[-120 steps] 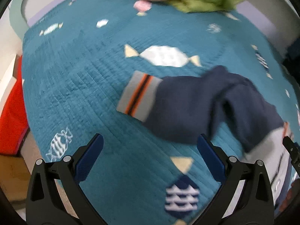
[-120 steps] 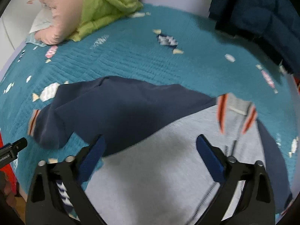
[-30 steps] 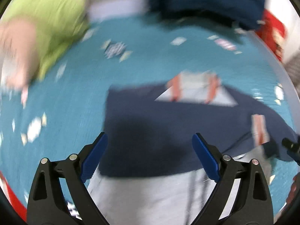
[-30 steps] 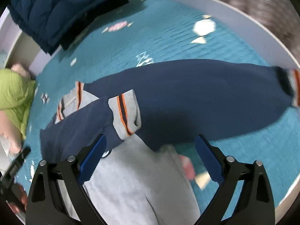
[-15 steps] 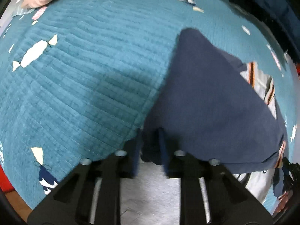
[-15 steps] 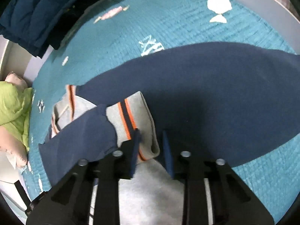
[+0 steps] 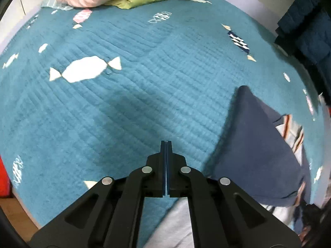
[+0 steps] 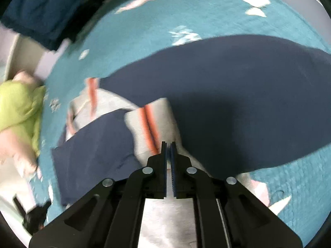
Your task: Fold large clothes
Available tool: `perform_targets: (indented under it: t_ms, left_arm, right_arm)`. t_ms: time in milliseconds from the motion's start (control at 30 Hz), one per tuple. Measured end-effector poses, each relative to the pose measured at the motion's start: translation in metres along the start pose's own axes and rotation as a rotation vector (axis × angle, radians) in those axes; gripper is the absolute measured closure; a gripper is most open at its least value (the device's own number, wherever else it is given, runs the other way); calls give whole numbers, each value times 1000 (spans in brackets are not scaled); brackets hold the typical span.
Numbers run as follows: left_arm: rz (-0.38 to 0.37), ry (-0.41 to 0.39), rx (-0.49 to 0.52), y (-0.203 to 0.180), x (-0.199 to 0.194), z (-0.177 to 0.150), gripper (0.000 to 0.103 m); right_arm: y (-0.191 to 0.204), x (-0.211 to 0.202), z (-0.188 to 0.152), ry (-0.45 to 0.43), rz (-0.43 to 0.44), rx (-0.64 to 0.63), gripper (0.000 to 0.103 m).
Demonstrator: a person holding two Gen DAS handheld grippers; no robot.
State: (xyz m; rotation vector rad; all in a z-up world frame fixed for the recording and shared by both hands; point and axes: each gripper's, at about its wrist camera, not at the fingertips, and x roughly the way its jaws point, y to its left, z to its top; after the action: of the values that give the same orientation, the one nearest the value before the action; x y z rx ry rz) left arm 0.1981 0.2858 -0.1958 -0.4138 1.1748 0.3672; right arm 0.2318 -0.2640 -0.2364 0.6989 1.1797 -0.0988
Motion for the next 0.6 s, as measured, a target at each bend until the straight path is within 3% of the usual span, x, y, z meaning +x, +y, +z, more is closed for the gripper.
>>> perform_targets:
  t_ms: [67,100,133,233,300,367,500,533,567,600]
  left_arm:
    - [-63,44,29,-8,-1,-10,101]
    - [-128,84,33,-14,1,-17,99]
    - [-163,114,37,-20,4,-22,97]
    - [-248,187,75,-48,16,-36,74]
    - [-238,198,88,-62,26,-42,53]
    - [-246,209,87,-68,35,-41,40]
    - [-265,250,-14,-67,42,-34,39]
    - [-273,261,-32,-67,43,-34,40]
    - [-284,260,-45,-67,42,-34,52]
    - [-283,270,-56,-65,41,-35,75]
  right_arm:
    - [-6,-1,1,22,27,37,80]
    - [-9,-2,-1,21,21,52,66]
    - [-10,-3,-2,14,26,57,63]
    - [-11,2,-5,30,56,45,63]
    - [-12,9,-6,55,49,58,63]
    - [-13,11,-7,56,67,57,63]
    - [-16,18,-5,42,84,91,63]
    - [-16,16,-4,32,109,91,68]
    - [-15,15,-3,24,125,85,72]
    - [-13,14,-2,20,101,77,80]
